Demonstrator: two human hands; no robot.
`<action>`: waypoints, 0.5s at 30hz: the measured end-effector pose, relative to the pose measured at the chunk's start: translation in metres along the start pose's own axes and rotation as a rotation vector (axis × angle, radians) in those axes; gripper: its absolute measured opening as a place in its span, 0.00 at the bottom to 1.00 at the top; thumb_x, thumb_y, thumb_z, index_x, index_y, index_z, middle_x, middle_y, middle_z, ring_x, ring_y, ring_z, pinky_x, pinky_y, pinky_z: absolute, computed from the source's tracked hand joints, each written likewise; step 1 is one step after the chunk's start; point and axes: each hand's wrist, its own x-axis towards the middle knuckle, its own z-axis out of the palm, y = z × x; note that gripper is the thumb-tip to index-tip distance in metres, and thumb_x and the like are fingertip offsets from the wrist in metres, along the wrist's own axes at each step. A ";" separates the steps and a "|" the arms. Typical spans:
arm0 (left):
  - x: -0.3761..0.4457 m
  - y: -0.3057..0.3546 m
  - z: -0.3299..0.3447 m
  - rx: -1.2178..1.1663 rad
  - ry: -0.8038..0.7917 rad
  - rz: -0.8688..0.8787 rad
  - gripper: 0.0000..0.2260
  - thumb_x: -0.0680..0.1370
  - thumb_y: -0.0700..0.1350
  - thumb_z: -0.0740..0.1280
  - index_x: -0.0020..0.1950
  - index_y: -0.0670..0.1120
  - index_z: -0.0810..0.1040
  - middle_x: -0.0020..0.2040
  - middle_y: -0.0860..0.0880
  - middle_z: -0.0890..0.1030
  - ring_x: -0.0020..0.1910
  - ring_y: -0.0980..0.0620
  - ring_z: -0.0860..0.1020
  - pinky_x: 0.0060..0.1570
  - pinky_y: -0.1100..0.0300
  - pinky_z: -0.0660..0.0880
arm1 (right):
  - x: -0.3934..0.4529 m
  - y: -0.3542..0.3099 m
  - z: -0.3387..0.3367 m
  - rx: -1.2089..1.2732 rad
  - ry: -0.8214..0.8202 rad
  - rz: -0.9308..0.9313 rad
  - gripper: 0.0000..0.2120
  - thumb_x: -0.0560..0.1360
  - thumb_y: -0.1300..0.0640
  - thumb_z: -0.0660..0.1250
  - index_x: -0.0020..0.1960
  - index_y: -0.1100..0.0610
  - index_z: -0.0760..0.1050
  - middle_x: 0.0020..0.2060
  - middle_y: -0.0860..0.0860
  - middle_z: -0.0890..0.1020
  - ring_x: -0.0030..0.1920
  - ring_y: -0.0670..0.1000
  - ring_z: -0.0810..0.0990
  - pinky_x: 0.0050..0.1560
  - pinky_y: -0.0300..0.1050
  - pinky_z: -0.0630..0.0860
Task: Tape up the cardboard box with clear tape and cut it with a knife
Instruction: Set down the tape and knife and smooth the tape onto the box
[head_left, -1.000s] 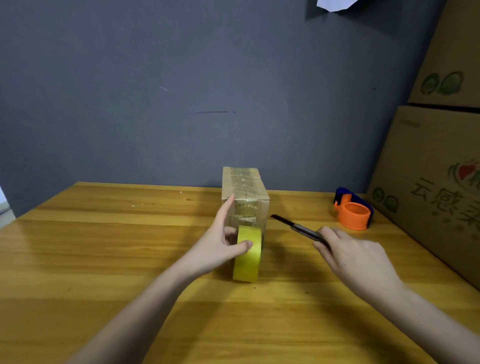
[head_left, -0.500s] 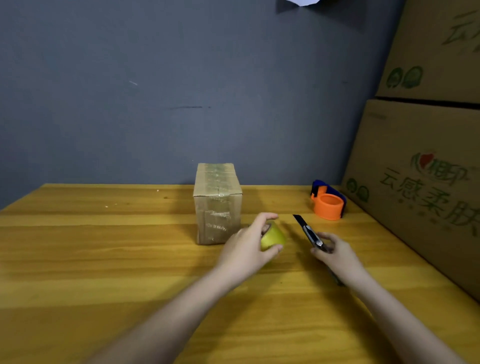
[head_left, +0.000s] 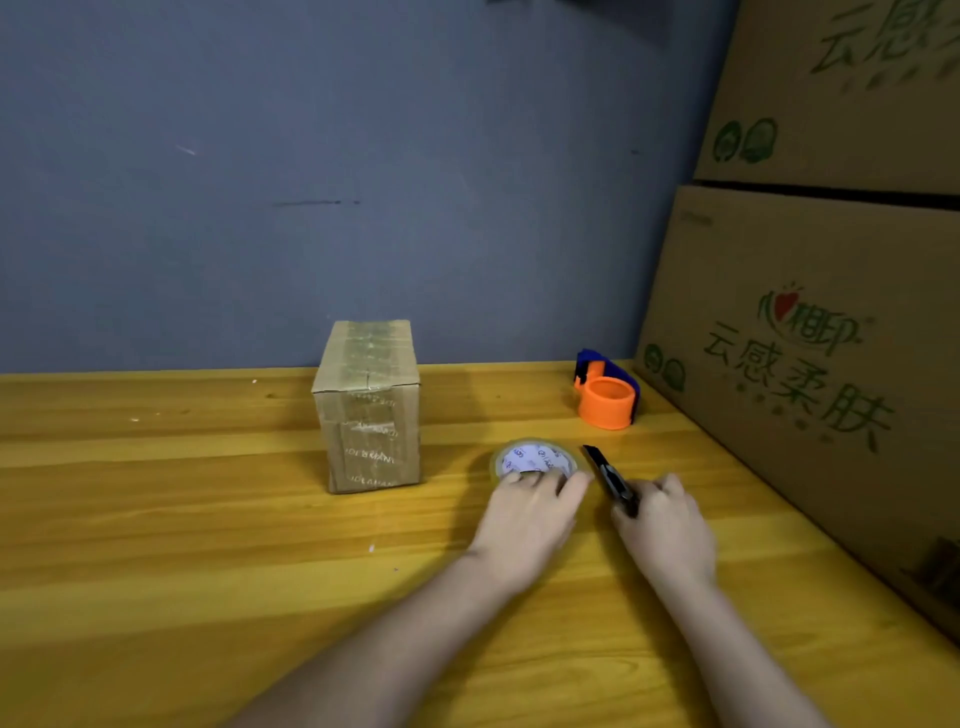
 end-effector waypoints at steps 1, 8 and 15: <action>-0.001 0.001 0.003 0.017 0.009 0.010 0.26 0.58 0.54 0.77 0.53 0.53 0.75 0.35 0.53 0.82 0.32 0.55 0.81 0.33 0.65 0.74 | 0.000 0.000 0.001 -0.011 0.009 -0.007 0.19 0.76 0.49 0.61 0.65 0.51 0.73 0.56 0.55 0.73 0.58 0.58 0.74 0.51 0.52 0.75; -0.007 0.000 -0.001 -0.040 0.007 -0.045 0.29 0.62 0.58 0.73 0.59 0.51 0.71 0.39 0.54 0.83 0.39 0.55 0.82 0.42 0.63 0.75 | -0.002 -0.001 0.003 -0.062 0.008 -0.016 0.20 0.75 0.45 0.60 0.63 0.53 0.74 0.56 0.55 0.71 0.58 0.58 0.73 0.52 0.51 0.75; -0.029 -0.026 -0.034 -0.117 0.102 -0.019 0.19 0.72 0.54 0.61 0.62 0.49 0.70 0.54 0.50 0.78 0.52 0.50 0.77 0.57 0.57 0.63 | -0.007 -0.016 -0.016 0.150 0.293 -0.217 0.14 0.75 0.51 0.64 0.59 0.53 0.75 0.51 0.52 0.76 0.54 0.55 0.74 0.41 0.46 0.72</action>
